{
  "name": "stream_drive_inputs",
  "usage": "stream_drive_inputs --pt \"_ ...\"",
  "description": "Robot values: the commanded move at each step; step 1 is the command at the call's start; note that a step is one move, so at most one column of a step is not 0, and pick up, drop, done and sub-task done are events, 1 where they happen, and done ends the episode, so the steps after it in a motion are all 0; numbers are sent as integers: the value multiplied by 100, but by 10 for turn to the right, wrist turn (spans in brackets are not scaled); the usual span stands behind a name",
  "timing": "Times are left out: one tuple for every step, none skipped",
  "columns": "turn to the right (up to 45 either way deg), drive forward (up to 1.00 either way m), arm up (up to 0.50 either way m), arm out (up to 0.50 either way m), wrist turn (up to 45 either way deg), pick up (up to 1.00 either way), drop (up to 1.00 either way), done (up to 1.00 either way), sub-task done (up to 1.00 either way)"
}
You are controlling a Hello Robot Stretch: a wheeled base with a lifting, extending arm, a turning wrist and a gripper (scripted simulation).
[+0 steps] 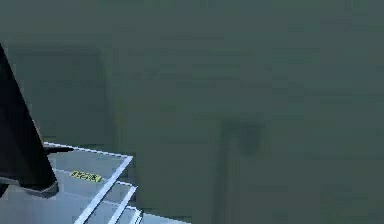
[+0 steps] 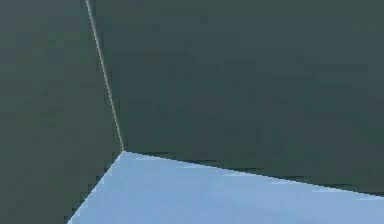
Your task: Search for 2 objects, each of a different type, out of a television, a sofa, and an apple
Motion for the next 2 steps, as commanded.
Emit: stream_drive_inputs --pt "-450 0 0 0 0 0 0 0 0" --pt "0 0 0 0 0 0 0 100 0"
